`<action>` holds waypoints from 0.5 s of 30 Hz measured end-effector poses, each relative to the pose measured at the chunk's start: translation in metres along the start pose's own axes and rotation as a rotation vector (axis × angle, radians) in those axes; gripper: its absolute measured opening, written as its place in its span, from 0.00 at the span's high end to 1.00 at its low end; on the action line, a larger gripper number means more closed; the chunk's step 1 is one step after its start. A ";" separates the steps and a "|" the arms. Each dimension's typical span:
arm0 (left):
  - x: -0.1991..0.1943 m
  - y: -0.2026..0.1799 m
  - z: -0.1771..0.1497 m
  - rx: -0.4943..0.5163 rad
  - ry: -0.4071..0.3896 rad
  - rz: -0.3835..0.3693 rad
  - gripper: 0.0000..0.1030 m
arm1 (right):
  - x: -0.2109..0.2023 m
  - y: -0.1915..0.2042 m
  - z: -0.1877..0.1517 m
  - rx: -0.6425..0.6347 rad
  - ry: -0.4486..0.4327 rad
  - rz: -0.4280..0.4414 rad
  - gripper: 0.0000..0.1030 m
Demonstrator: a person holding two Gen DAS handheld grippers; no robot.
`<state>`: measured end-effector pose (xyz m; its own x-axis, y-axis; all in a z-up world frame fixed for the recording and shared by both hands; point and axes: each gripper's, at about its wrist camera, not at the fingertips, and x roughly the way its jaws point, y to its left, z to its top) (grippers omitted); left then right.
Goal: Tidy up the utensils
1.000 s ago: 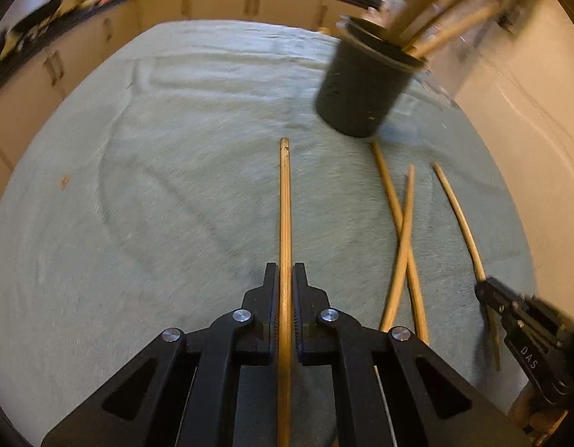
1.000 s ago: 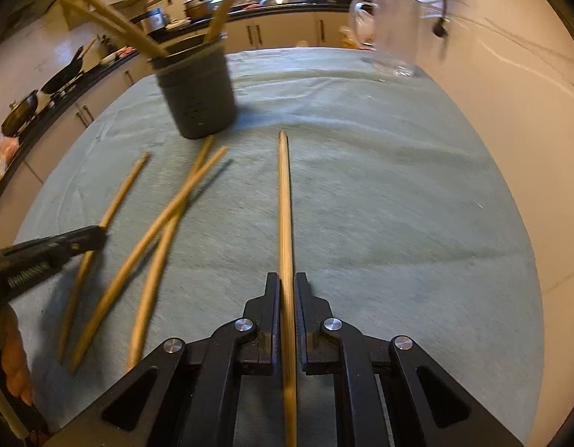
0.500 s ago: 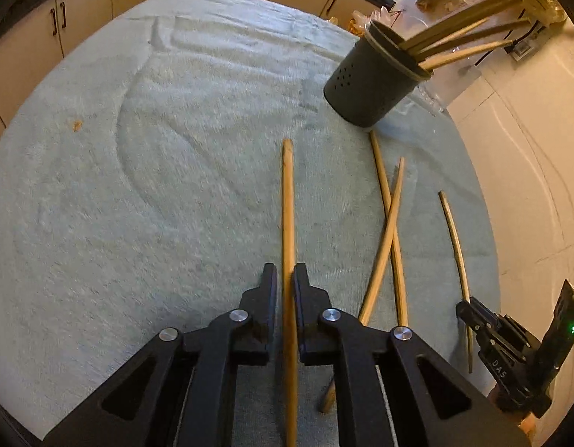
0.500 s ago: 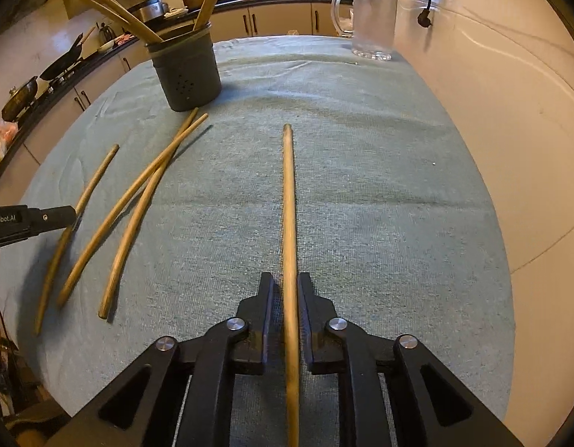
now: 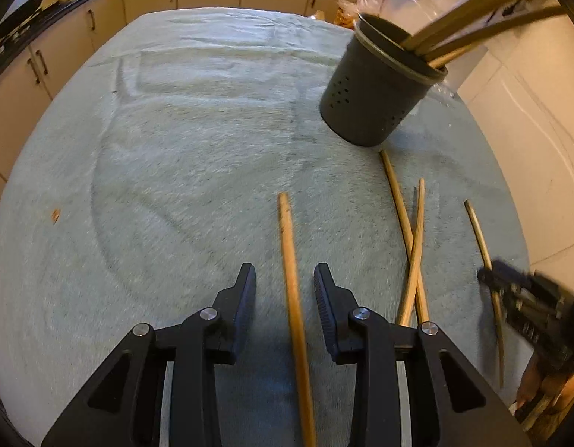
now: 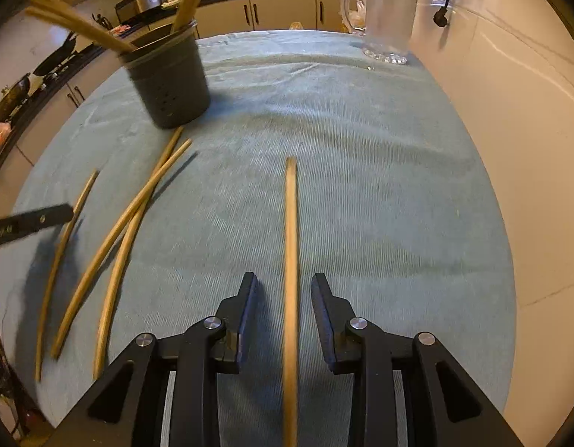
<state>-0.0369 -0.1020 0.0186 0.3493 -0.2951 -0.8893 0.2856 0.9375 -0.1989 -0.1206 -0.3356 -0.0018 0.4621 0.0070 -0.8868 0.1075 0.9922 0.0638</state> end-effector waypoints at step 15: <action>0.013 -0.022 0.016 0.135 -0.016 0.048 0.76 | 0.036 0.008 0.073 -0.082 0.070 -0.050 0.93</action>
<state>-0.0239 -0.1290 0.0185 0.3796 -0.2548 -0.8894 0.3855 0.9174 -0.0983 -0.0387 -0.3363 0.0005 0.3952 -0.0368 -0.9178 0.0552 0.9983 -0.0163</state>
